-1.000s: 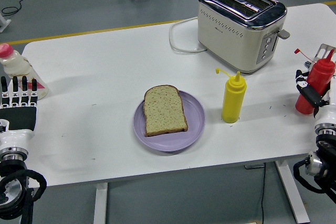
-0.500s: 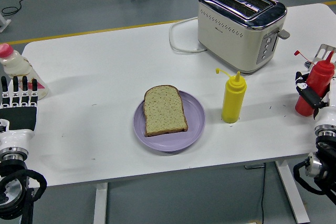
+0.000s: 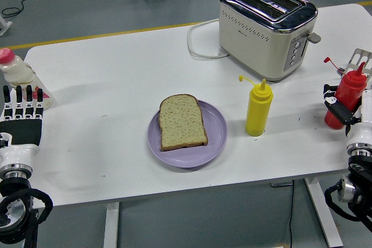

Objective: Pick up the cup,pour liquid into bread,place the cup on the desk

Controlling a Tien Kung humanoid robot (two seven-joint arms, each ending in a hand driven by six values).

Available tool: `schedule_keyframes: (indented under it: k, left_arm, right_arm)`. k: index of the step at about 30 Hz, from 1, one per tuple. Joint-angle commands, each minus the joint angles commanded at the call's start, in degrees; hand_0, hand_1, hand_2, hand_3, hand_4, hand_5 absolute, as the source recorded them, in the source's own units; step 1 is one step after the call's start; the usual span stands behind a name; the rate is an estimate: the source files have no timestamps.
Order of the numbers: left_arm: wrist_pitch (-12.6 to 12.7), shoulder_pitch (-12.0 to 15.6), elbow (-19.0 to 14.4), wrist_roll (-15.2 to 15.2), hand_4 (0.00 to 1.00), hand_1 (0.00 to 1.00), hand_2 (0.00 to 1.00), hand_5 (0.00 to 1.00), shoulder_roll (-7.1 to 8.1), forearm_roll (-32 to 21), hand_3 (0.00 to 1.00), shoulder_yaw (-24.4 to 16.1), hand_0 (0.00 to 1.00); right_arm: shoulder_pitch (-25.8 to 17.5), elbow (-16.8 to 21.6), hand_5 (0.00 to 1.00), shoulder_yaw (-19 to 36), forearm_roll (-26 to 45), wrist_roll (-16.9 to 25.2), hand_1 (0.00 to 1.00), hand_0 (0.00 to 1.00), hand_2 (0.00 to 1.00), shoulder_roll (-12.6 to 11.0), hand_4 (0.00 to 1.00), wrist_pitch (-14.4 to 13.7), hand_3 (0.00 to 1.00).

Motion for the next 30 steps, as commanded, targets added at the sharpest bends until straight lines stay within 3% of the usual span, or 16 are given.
schedule_keyframes:
  k: [4,5,10,11,16,17,28,30]
  left_arm:
    - [0.0,0.0,0.0,0.0,0.670,0.863,0.927,0.998,0.00,0.0,0.826,0.0,0.854]
    - [0.0,0.0,0.0,0.0,0.670,0.864,0.927,0.998,0.00,0.0,0.827,0.0,0.854]
    - [0.0,-0.1,-0.1,0.0,0.670,0.864,0.927,0.998,0.00,0.0,0.827,0.0,0.854]
    - [0.0,-0.1,-0.1,0.0,0.670,0.864,0.929,0.998,0.00,0.0,0.827,0.0,0.854]
    - [0.0,-0.1,-0.1,0.0,0.670,0.864,0.929,0.998,0.00,0.0,0.827,0.0,0.854]
    - [0.0,-0.1,-0.2,0.0,0.670,0.864,0.929,0.998,0.00,0.0,0.828,-0.1,0.855]
    - [0.0,-0.3,-0.2,0.0,0.671,0.865,0.930,0.998,0.00,0.0,0.829,0.0,0.856]
    - [0.0,-0.3,-0.2,0.0,0.671,0.866,0.932,0.998,0.00,0.0,0.830,0.0,0.857]
  right_arm:
    - [-0.5,0.2,0.157,0.1,-0.6,0.0,0.557,0.577,0.562,0.0,0.710,-0.2,0.610]
    - [-0.7,0.4,0.159,0.3,-1.0,0.0,0.663,0.713,0.695,-0.1,0.729,-0.3,0.767]
    - [-1.3,1.1,0.159,0.9,-2.3,0.0,0.663,0.713,0.695,-0.2,0.729,-0.3,0.767]
    - [-1.4,1.1,0.158,1.1,-2.6,0.0,0.760,0.826,0.849,-0.2,0.744,-0.3,0.887]
    - [-2.1,1.6,0.158,2.0,-3.7,0.0,0.760,0.826,0.849,-0.3,0.744,-0.2,0.887]
    - [-2.3,1.8,0.166,2.1,-3.9,0.0,0.813,0.884,0.907,-0.4,0.763,-0.1,0.946]
    - [-4.4,3.9,0.172,4.9,-8.0,-0.3,0.845,0.908,0.943,-0.3,0.786,1.7,0.991]
    - [-4.9,4.3,0.179,5.4,-9.3,-1.0,0.895,0.942,0.962,-0.4,0.838,2.3,0.998]
